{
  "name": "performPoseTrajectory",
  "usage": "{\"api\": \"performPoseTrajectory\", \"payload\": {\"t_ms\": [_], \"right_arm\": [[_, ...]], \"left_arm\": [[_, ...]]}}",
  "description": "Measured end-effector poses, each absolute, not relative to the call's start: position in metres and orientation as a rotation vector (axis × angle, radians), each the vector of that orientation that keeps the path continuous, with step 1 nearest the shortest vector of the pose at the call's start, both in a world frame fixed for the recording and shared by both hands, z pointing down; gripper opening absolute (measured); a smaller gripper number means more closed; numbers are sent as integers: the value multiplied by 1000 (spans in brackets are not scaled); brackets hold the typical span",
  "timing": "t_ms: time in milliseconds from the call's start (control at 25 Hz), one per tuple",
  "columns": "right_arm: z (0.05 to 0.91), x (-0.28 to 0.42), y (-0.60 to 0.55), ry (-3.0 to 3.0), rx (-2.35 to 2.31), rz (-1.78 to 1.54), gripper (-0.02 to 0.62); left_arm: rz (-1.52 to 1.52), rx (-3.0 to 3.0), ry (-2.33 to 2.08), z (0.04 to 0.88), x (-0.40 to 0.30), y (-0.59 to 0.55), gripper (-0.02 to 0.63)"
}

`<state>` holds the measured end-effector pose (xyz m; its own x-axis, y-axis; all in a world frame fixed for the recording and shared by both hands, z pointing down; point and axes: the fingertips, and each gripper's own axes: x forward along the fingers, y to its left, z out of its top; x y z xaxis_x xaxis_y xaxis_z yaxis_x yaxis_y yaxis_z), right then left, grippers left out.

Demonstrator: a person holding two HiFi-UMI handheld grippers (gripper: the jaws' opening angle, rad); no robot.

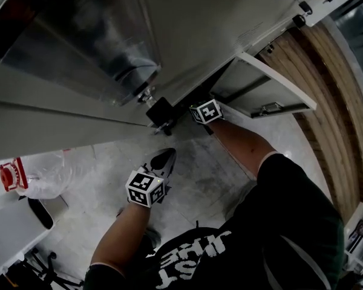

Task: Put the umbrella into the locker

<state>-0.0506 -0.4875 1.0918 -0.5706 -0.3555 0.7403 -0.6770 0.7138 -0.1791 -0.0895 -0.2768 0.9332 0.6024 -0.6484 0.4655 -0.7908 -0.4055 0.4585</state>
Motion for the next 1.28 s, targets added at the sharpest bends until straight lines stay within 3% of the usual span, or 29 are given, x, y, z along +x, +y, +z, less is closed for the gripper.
{"api": "performPoseTrajectory", "payload": {"t_ms": [680, 760, 920, 1280], "right_arm": [[1090, -69, -534, -2208, 786, 489, 173], [1089, -71, -531, -2220, 770, 497, 180], [1087, -78, -524, -2279, 726, 484, 271], [1041, -55, -482, -2341, 677, 485, 270]], "left_arm": [[295, 2139, -1131, 941, -87, -271, 9], [297, 2139, -1129, 941, -86, -270, 9], [296, 2154, -1127, 937, -80, -274, 9], [294, 2219, -1126, 912, -66, -279, 9]]}}
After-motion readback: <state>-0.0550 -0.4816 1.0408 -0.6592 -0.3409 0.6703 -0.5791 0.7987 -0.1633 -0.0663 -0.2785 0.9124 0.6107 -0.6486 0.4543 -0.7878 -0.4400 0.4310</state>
